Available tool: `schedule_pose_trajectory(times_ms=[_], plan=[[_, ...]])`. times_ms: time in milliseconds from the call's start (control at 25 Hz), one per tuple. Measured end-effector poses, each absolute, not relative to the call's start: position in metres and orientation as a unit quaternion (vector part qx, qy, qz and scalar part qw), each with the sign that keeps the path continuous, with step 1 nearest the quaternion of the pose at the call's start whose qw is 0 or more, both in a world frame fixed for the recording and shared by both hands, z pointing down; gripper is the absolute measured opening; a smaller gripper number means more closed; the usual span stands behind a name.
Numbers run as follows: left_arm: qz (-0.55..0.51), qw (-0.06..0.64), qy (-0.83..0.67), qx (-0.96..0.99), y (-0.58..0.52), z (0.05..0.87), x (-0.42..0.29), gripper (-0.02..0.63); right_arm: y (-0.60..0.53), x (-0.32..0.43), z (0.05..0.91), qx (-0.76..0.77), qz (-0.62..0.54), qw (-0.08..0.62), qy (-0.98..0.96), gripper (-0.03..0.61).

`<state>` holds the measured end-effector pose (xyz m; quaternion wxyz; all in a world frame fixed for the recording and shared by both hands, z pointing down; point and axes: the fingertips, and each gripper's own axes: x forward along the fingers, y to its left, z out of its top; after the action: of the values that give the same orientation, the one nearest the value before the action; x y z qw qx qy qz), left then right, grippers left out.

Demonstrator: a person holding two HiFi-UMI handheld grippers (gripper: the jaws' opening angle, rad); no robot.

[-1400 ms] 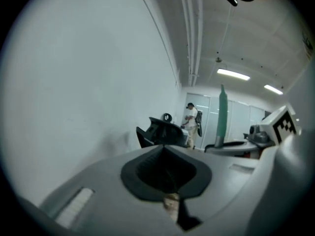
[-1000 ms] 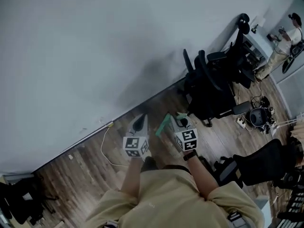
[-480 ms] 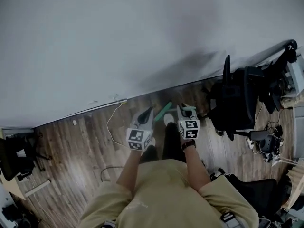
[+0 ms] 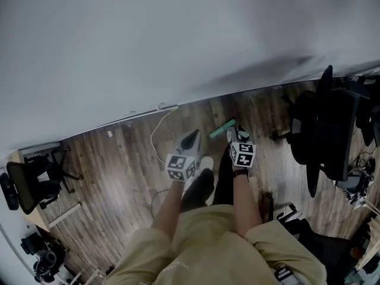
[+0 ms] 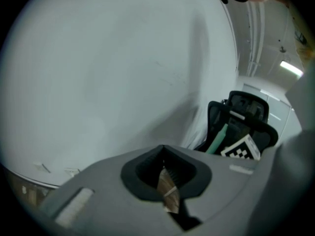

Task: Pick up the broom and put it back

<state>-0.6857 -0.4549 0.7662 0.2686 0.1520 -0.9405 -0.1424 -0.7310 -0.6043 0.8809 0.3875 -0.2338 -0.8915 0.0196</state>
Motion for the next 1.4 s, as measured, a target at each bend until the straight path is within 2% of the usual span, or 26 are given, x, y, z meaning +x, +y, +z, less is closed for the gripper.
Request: schedule_pose_trajectory(times_ms=[320, 800, 1080, 1120, 1200, 1240, 1400], plan=[[-0.134, 0.286, -0.938, 0.145, -0.445, 0.809, -0.71, 0.0, -0.582, -0.759, 0.951, -0.241, 0.004, 0.415, -0.877, 0.084], [-0.128, 0.291, -0.939, 0.131, -0.432, 0.841, -0.719, 0.0, -0.508, -0.862, 0.99, -0.319, -0.01, 0.379, -0.868, 0.086], [-0.118, 0.3, -0.937, 0.131, -0.425, 0.85, -0.717, 0.0, -0.477, -0.903, 0.994, -0.35, -0.001, 0.352, -0.868, 0.11], [-0.118, 0.3, -0.938, 0.129, -0.423, 0.849, -0.718, 0.0, -0.475, -0.905, 0.994, -0.352, -0.001, 0.351, -0.868, 0.136], [-0.12, 0.301, -0.937, 0.128, -0.424, 0.848, -0.718, 0.0, -0.474, -0.903, 0.993, -0.357, -0.005, 0.351, -0.865, 0.272], [-0.122, 0.302, -0.937, 0.129, -0.427, 0.847, -0.718, 0.0, -0.476, -0.901, 0.994, -0.36, -0.008, 0.352, -0.864, 0.32], [-0.127, 0.298, -0.936, 0.138, -0.436, 0.842, -0.721, 0.0, -0.483, -0.893, 0.991, -0.365, -0.002, 0.352, -0.862, 0.38]])
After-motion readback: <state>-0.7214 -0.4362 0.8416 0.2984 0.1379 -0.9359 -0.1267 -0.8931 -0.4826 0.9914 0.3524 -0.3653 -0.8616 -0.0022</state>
